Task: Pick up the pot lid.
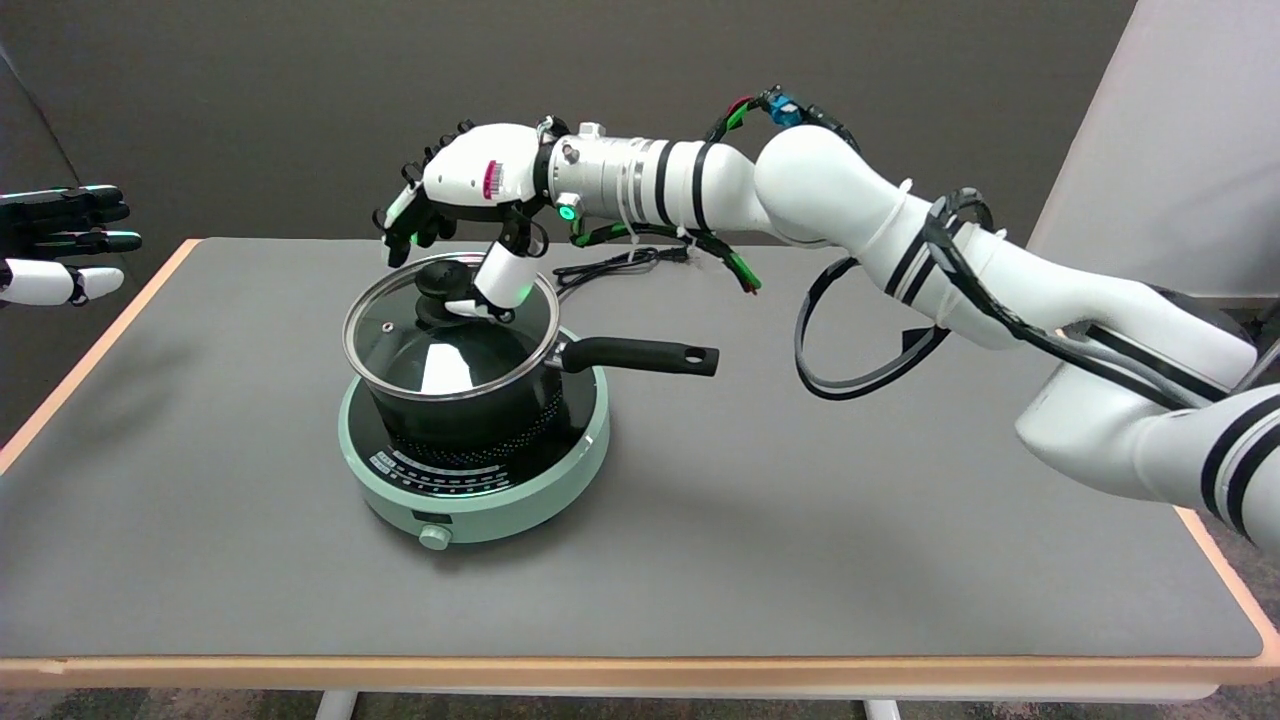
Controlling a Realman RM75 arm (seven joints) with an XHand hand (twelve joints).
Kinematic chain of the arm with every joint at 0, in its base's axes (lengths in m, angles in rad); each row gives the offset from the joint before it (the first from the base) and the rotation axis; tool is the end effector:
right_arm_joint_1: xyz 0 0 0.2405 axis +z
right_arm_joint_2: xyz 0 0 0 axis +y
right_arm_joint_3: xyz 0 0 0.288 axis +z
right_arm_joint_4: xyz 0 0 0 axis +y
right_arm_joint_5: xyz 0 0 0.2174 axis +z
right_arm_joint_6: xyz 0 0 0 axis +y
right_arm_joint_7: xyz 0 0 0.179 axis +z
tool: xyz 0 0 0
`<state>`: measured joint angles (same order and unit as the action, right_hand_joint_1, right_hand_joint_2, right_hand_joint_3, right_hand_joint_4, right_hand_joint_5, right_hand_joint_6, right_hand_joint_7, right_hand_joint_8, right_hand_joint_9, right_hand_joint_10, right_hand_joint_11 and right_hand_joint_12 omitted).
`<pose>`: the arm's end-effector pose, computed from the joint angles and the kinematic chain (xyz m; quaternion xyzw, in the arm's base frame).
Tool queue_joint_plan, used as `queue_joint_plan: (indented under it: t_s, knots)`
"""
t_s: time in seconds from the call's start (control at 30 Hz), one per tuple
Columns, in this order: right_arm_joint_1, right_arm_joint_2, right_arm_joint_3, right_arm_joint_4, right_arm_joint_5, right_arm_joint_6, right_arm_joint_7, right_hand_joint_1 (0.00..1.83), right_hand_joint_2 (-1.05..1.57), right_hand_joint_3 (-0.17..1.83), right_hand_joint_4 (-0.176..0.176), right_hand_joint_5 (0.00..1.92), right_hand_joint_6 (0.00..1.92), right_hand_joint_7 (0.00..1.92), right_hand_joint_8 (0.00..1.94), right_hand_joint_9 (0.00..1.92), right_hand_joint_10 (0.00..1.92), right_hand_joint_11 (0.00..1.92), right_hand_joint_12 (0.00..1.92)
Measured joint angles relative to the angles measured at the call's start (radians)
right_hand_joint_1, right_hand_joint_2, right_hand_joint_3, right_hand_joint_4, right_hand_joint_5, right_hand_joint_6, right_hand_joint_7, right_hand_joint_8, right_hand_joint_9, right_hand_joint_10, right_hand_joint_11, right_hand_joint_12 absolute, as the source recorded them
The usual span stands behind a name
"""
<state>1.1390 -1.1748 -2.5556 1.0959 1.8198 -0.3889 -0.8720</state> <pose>-0.1006 -0.5477 0.1121 0.9277 0.0156 -0.0729 0.3658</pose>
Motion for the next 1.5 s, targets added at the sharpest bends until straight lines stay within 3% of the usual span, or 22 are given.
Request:
queue_joint_plan:
  t_s: [1.5]
  knots:
    - [-0.026,-0.034,-0.005,-0.047,-0.001,0.026,0.006,0.88,0.61,0.89,0.176,0.66,0.45,0.77,0.28,0.76,0.54,0.48,0.87]
